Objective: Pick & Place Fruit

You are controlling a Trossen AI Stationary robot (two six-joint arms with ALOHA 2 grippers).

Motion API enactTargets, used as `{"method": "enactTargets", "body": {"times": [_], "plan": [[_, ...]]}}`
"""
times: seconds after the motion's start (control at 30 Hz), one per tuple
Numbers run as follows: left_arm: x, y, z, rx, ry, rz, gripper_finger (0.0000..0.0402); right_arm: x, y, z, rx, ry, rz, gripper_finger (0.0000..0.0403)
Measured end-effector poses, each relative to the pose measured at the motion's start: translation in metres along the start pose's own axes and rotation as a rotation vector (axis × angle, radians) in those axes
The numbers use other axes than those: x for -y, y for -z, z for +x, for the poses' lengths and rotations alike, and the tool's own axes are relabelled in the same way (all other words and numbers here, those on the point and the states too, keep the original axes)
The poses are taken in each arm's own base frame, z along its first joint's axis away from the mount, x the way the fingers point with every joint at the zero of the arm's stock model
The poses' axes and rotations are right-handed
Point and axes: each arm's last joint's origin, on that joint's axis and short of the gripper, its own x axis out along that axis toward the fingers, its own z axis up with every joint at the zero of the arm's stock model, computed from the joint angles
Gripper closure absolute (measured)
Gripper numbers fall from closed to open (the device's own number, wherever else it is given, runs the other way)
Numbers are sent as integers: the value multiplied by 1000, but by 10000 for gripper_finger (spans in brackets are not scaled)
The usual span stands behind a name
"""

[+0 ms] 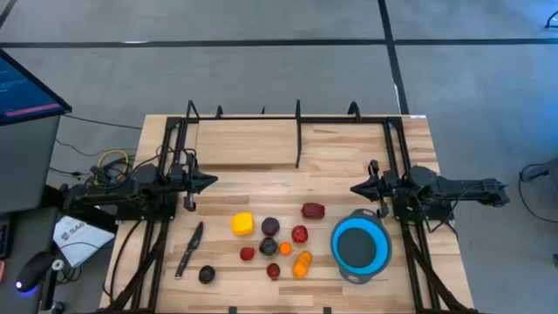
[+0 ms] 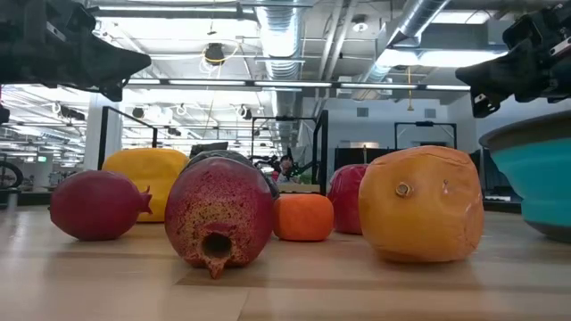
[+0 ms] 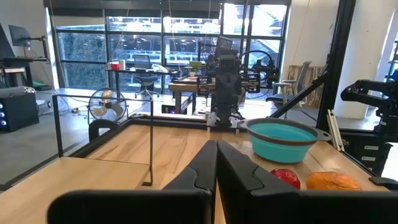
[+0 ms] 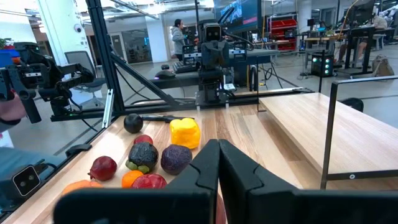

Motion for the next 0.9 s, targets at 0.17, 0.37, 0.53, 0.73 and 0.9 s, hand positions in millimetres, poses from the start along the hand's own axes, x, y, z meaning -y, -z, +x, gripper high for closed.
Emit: {"method": "enactTargets", "body": {"times": [0.17,0.37,0.53,0.73,0.9], "plan": [[0,0,0,0,-1,0,399,0,0,0,0,0,0,400],[0,0,0,0,-1,0,399,0,0,0,0,1,-40,400],[0,0,0,1,0,0,399,0,-2,0,23,6,-211,400],[0,-1,0,10,0,-1,399,-2,-23,-3,247,-7,-84,400],[0,-3,0,25,0,-10,399,-6,-47,-12,502,-108,245,400]]}}
